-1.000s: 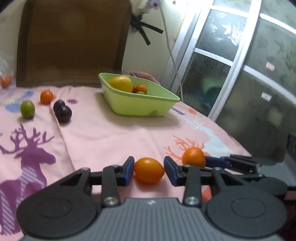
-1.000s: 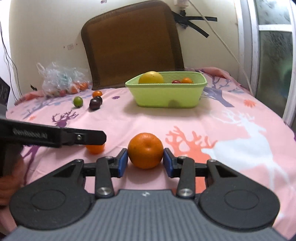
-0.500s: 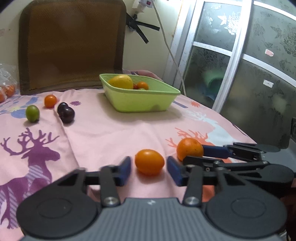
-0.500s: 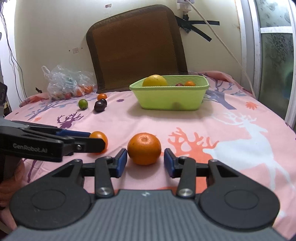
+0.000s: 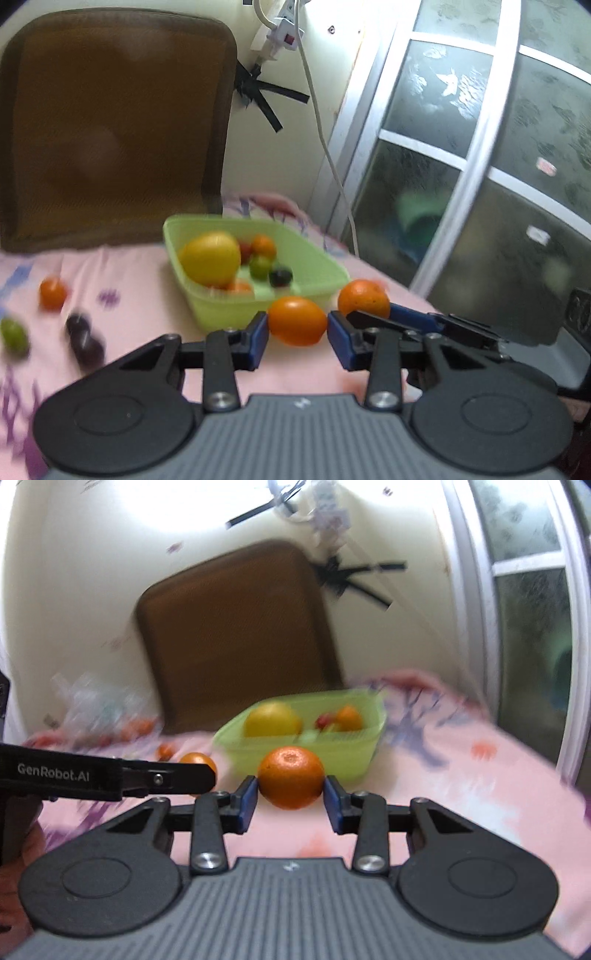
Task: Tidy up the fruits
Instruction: 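Lower both held fruits into the basket and open both grippers, then move both grippers back toward the remaining fruits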
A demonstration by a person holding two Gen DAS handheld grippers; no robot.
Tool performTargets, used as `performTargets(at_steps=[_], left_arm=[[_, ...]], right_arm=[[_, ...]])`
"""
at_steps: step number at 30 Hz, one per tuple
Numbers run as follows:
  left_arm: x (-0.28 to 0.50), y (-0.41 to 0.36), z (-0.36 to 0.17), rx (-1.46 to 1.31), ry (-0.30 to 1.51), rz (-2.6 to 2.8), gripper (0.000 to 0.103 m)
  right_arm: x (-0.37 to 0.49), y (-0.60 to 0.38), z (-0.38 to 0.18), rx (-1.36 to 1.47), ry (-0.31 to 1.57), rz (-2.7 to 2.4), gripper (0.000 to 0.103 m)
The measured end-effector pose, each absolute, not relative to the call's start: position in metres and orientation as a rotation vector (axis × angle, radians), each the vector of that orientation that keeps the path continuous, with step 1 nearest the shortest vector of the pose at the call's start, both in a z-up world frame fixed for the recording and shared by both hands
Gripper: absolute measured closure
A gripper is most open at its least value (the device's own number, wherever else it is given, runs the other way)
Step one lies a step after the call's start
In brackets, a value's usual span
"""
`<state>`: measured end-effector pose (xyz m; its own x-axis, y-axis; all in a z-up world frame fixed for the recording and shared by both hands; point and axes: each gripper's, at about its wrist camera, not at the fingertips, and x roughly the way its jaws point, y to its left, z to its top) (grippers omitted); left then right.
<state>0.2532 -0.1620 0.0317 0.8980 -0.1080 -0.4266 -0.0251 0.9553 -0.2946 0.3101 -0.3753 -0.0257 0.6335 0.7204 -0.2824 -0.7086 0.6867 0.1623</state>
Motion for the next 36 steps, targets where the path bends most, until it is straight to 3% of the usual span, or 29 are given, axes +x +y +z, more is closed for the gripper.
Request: performTargets(at_steps=[6, 7, 8, 11, 21, 28, 36], left_arm=[[0.308, -0.15, 0.031, -0.311, 0.477, 0.009, 0.066], [0.314, -0.148, 0.029, -0.317, 0.48, 0.02, 0.063], [0.317, -0.147, 0.027, -0.325, 0.479, 0.029, 0.051], [0.321, -0.142, 0.025, -0.353, 0.463, 0.039, 0.047], [0.249, -0.095, 0.054, -0.481, 0.293, 0.123, 0.049], [0.164, -0.028, 0.02, -0.564, 0.308, 0.356, 0.052], [0.158, 0.0, -0.012, -0.643, 0.36, 0.395, 0.052]], right_arm=[[0.363, -0.353, -0.023, 0.044, 0.303, 0.742, 0.06], [0.368, -0.35, -0.025, 0.046, 0.307, 0.734, 0.059], [0.371, -0.347, -0.028, 0.052, 0.304, 0.724, 0.06], [0.375, -0.347, -0.028, 0.088, 0.302, 0.731, 0.056], [0.382, -0.379, -0.03, 0.293, 0.316, 0.73, 0.056], [0.364, -0.371, -0.025, 0.282, 0.336, 0.782, 0.058], [0.295, -0.273, -0.021, -0.05, 0.414, 1.105, 0.057]])
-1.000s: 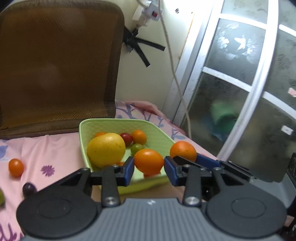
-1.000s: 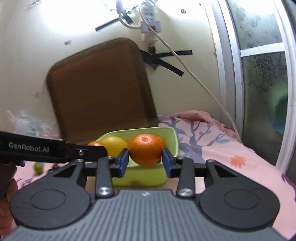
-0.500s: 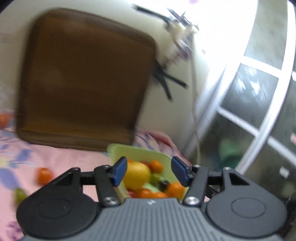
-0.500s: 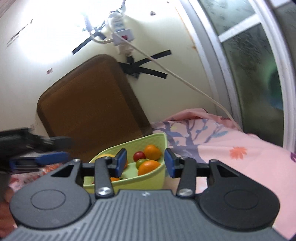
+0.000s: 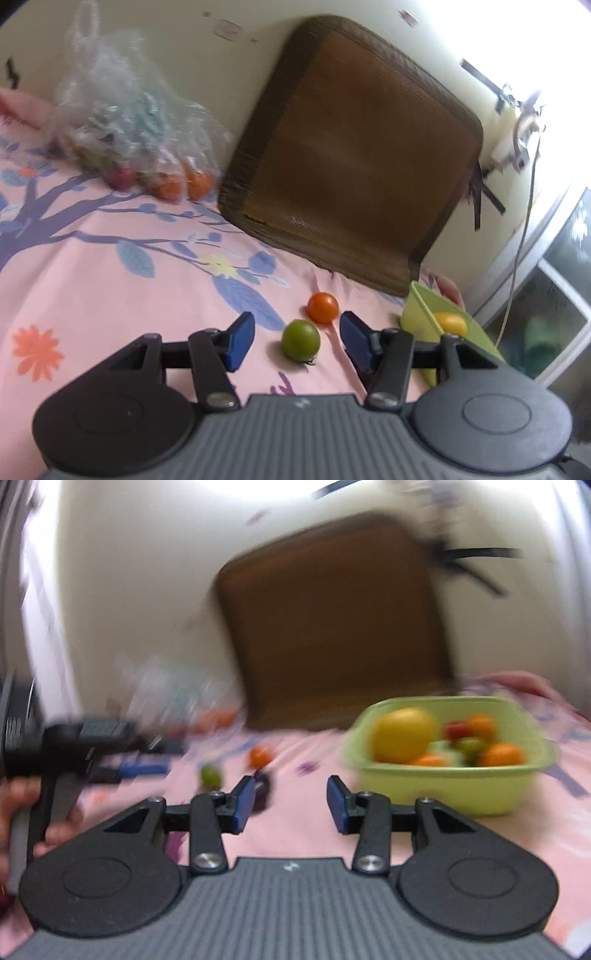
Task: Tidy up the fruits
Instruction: 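Move both grippers back toward the remaining fruits, then grasp a green tomato with the left gripper while the right grasps a dark purple tomato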
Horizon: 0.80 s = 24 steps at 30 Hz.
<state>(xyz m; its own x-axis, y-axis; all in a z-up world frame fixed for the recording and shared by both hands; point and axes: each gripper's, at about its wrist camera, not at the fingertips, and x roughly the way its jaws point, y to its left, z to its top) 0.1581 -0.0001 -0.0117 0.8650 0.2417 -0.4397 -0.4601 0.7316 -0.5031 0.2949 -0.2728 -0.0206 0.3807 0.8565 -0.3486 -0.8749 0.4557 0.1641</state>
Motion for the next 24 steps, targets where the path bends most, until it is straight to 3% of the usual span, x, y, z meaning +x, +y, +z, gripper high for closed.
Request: performTargets(at_steps=[8, 11, 14, 24], left_arm=[[0.192, -0.01, -0.018, -0.574, 0.452, 0.385, 0.053], [0.197, -0.01, -0.021, -0.567, 0.482, 0.387, 0.074], [0.197, -0.011, -0.021, -0.558, 0.485, 0.388, 0.075], [0.169, -0.086, -0.007, -0.513, 0.462, 0.13, 0.075]], right_arm=[[0.316, -0.196, -0.035, -0.108, 0.574, 1.089, 0.057], [0.328, -0.188, -0.042, -0.069, 0.649, 1.089, 0.06], [0.327, -0.19, -0.045, -0.04, 0.669, 1.105, 0.074], [0.28, -0.276, -0.034, -0.05, 0.522, 1.05, 0.074]])
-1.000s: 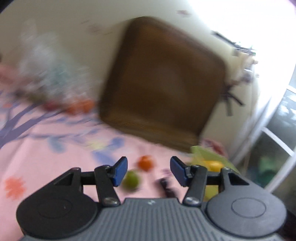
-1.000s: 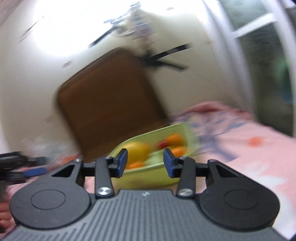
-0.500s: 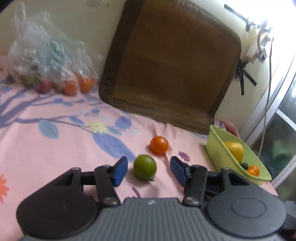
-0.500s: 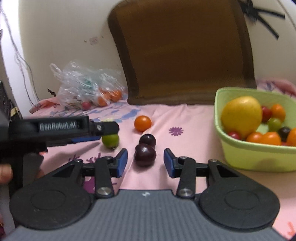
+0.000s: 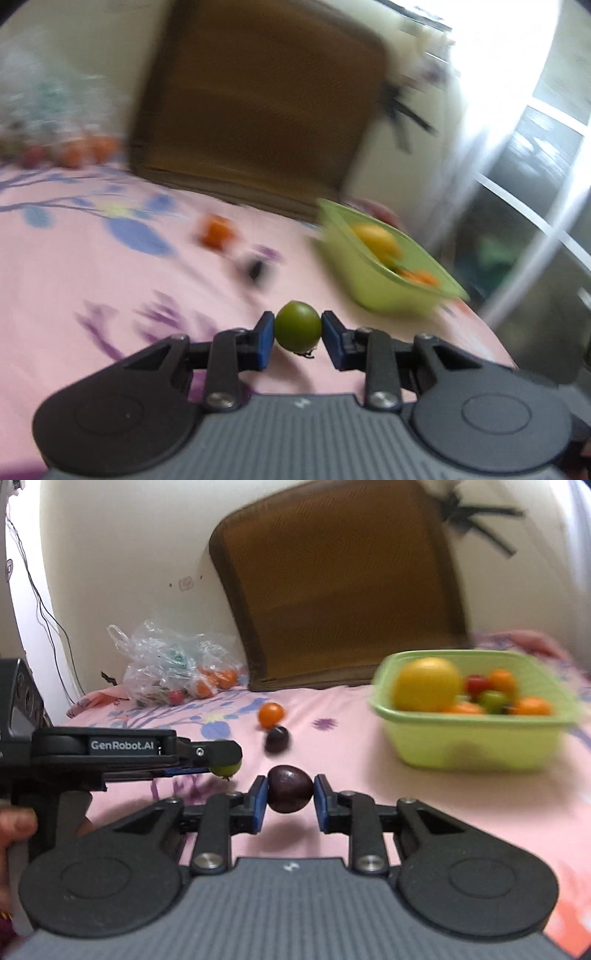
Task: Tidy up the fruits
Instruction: 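Grasp a green tomato with the left gripper while the right grasps a dark purple tomato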
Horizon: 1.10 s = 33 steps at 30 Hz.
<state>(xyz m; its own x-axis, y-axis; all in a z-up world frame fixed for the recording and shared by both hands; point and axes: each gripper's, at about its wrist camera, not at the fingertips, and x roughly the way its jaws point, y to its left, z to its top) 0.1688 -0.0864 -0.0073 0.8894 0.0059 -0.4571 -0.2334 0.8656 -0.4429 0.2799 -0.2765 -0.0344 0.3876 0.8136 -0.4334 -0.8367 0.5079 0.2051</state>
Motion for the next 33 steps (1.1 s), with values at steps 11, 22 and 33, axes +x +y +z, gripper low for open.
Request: performTargets(at_steps=[11, 22, 33], left_arm=[[0.176, -0.191, -0.012, -0.324, 0.54, -0.067, 0.075], [0.17, -0.202, -0.011, -0.262, 0.542, 0.0, 0.058], [0.173, -0.211, -0.013, -0.214, 0.569, 0.002, 0.067]], right_arm=[[0.263, -0.381, -0.045, -0.003, 0.5, 0.835, 0.074], [0.256, -0.394, -0.055, -0.012, 0.5, 0.814, 0.072], [0.249, -0.395, -0.057, -0.043, 0.478, 0.818, 0.071]])
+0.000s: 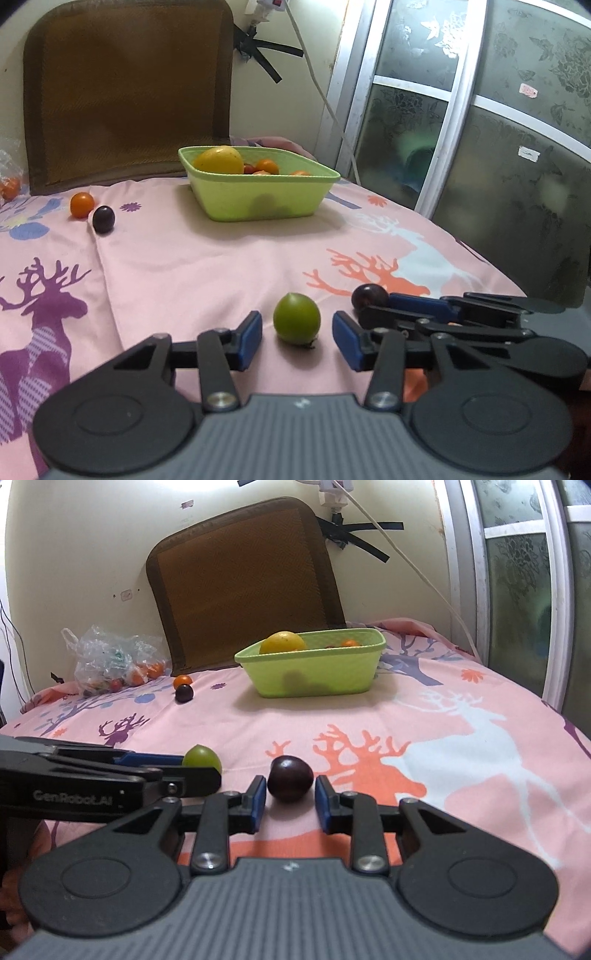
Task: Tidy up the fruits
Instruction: 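Grasp a green tomato with the left gripper while the right grasps a dark purple tomato, then lower both held tomatoes into the basket and open both grippers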
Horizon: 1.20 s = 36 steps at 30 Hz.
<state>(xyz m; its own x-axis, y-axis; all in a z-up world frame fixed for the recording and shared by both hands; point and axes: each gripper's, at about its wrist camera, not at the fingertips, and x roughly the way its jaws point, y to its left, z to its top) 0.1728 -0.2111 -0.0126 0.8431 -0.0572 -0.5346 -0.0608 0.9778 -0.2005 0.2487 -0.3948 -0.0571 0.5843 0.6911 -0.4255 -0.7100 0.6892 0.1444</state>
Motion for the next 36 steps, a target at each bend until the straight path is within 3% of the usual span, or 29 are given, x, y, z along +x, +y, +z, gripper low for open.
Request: performTargets(at_steps=[1, 4, 15, 24, 26, 29, 36], left_arm=[[0.174, -0.211, -0.013, -0.211, 0.572, -0.003, 0.074], [0.175, -0.211, -0.013, -0.221, 0.572, -0.016, 0.075], [0.24, -0.178, 0.032, -0.25, 0.449, -0.005, 0.075], [0.314, -0.151, 0.028, -0.3, 0.497, 0.109, 0.074], [0.318, -0.148, 0.025, -0.297, 0.503, 0.129, 0.068], [0.314, -0.142, 0.023, -0.307, 0.498, 0.135, 0.063], [0.267, -0.127, 0.028, -0.341, 0.424, 0.142, 0.061]], right_arm=[[0.249, -0.394, -0.057, -0.042, 0.476, 0.817, 0.071], [0.249, -0.392, -0.058, -0.05, 0.469, 0.82, 0.074], [0.286, -0.384, -0.026, 0.036, 0.327, 0.815, 0.074], [0.354, -0.348, -0.019, 0.068, 0.287, 0.757, 0.072], [0.359, -0.345, -0.024, 0.08, 0.292, 0.749, 0.072], [0.36, -0.348, -0.028, 0.115, 0.298, 0.739, 0.059], [0.351, -0.355, -0.027, 0.147, 0.285, 0.755, 0.059]])
